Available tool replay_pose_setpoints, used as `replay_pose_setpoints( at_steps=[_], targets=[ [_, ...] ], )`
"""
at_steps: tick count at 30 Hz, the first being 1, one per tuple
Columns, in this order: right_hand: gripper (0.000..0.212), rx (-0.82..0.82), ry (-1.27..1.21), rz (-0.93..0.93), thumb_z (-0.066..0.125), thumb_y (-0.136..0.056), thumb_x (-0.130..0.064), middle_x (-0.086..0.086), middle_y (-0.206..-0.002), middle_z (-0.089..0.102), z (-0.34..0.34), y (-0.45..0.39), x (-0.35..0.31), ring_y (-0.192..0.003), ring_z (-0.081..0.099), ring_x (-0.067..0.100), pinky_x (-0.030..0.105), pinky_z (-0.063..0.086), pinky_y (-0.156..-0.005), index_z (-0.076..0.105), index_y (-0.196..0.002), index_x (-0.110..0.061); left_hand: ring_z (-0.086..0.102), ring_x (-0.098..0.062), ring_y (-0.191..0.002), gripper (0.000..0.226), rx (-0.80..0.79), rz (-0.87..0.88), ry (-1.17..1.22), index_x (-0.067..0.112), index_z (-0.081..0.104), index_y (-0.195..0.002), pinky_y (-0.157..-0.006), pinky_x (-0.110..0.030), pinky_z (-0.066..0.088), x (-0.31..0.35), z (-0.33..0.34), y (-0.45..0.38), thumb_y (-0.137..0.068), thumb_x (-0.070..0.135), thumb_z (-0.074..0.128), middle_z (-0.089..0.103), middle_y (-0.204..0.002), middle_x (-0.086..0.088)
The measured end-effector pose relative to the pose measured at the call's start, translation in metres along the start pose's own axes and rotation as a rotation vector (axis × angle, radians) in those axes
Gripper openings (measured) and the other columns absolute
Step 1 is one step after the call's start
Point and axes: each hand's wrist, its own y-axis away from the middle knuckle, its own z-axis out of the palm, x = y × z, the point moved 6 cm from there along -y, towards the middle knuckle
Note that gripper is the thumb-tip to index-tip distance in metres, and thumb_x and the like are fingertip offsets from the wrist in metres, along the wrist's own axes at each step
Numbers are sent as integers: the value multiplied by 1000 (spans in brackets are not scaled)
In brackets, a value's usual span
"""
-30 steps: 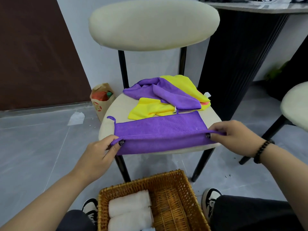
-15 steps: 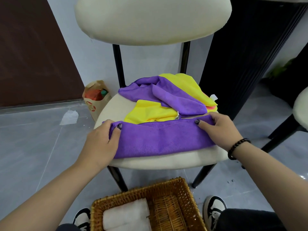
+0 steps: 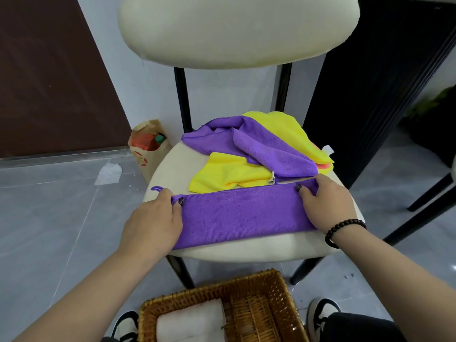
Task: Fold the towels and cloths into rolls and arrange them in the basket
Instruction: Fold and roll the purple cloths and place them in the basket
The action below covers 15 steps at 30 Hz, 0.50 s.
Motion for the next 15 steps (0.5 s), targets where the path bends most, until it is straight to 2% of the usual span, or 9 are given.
replay_pose_setpoints(
  at_steps=[8,15],
  targets=[
    [28,34,174,-1,48,-95,-36,12,-77,53,9,-8,-6,-71,48,31,33,33,-61,44,-84,-10,51,-35,-81,20,0,-33,-9,16,41,-93,-65,-37,41,-5,2,-8,-100,34,37,62,-92,-16],
    [30,-12,236,-4,47,-95,-37,13,-81,56,9,-15,-4,-72,50,31,32,36,-61,44,-80,-11,58,-36,-88,26,21,-39,-135,17,41,-97,-64,-35,40,-2,-1,-7,-97,42,36,63,-93,-12]
  ],
)
